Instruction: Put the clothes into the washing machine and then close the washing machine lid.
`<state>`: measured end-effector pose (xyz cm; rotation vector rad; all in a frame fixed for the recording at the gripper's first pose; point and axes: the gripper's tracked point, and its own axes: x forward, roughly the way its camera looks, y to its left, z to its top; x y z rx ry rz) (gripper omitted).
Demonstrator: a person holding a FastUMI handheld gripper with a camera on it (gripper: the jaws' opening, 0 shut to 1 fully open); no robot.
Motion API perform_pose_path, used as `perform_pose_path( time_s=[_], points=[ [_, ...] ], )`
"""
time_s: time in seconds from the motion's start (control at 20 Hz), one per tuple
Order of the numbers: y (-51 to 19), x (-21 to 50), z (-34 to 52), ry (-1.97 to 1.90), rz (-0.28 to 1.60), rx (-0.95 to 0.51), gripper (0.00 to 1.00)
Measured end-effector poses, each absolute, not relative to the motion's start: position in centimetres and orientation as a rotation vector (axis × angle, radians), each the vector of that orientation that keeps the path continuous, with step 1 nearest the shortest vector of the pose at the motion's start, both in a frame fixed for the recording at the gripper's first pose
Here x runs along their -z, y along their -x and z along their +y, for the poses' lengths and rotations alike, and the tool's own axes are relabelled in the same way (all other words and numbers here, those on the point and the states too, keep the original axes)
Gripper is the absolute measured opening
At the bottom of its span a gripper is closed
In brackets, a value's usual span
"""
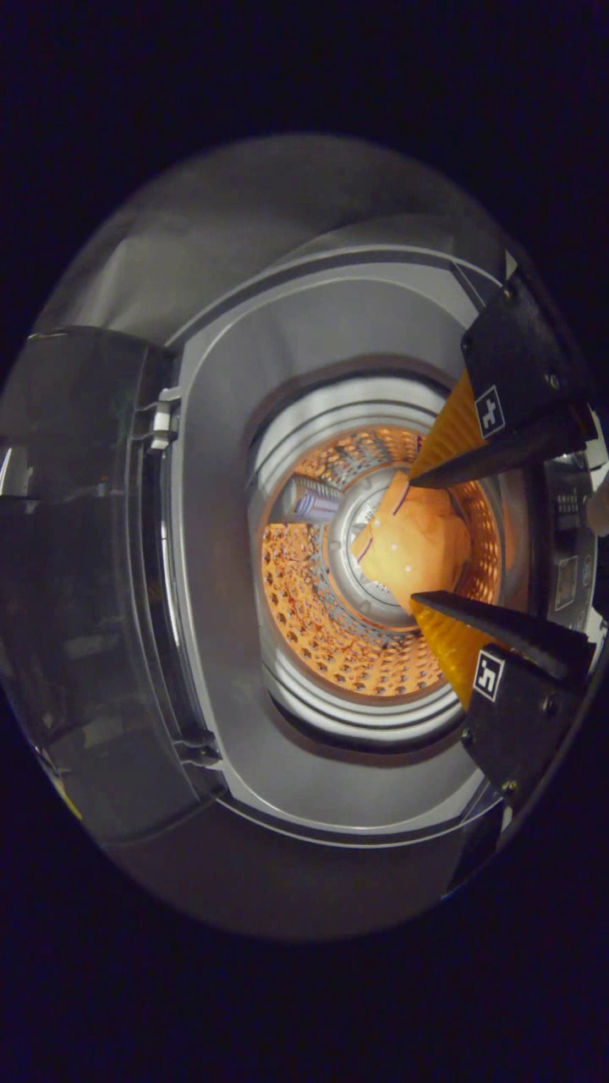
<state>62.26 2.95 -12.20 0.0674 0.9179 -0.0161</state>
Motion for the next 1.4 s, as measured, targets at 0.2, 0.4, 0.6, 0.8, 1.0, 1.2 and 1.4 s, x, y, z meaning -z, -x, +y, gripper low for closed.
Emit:
perform_pose_path(
  time_s=[0.2,0.4,0.6,0.8,1.0,1.2,1.4],
  points=[
    [-62.2,10.0,2.4,0.025,0.838,0.002,0.77],
    [-63.1,5.5,2.5,0.098,0.697,-0.028,0.77],
    [-64.0,-0.3,2.5,0.164,0.56,-0.048,0.77],
    [-65.3,-6.6,3.2,0.181,0.435,-0.068,0.8],
    [-66.5,-12.2,4.6,0.141,0.334,-0.093,0.8],
    [-67.8,-18.0,5.5,0.089,0.246,-0.104,0.8],
    [-69.6,-21.8,5.9,0.062,0.182,-0.099,0.8]
  ],
)
